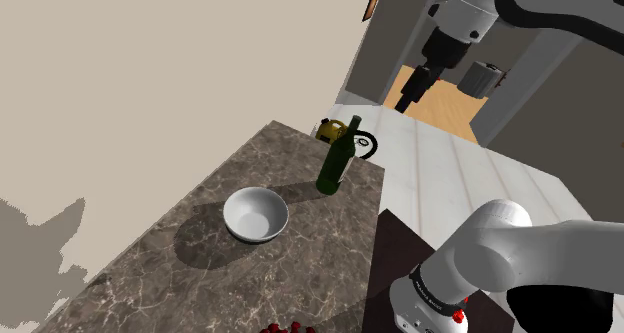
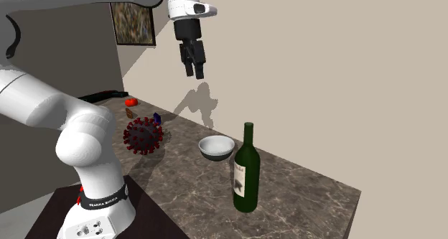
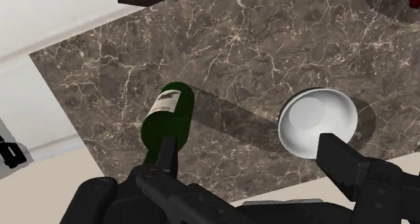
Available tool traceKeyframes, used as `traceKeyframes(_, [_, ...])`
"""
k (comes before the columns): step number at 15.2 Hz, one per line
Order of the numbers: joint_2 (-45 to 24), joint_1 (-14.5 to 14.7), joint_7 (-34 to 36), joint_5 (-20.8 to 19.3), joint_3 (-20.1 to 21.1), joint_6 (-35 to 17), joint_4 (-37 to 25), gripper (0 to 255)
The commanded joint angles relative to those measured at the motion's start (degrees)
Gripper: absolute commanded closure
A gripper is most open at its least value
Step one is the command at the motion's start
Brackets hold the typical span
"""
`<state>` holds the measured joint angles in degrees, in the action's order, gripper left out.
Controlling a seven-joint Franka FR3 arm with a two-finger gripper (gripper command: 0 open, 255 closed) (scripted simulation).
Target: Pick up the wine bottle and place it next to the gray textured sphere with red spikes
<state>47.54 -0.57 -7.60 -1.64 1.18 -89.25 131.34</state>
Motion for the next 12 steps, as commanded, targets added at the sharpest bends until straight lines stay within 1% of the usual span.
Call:
traceKeyframes(1, [0.0, 0.0, 0.0, 0.0, 0.0, 0.0, 0.0, 0])
traceKeyframes(7, [-8.7, -0.7, -4.3, -0.8, -4.6, -9.3, 1.5, 0])
traceKeyframes(12, [-17.6, -0.9, -8.2, -0.6, -8.3, -16.4, 0.5, 0])
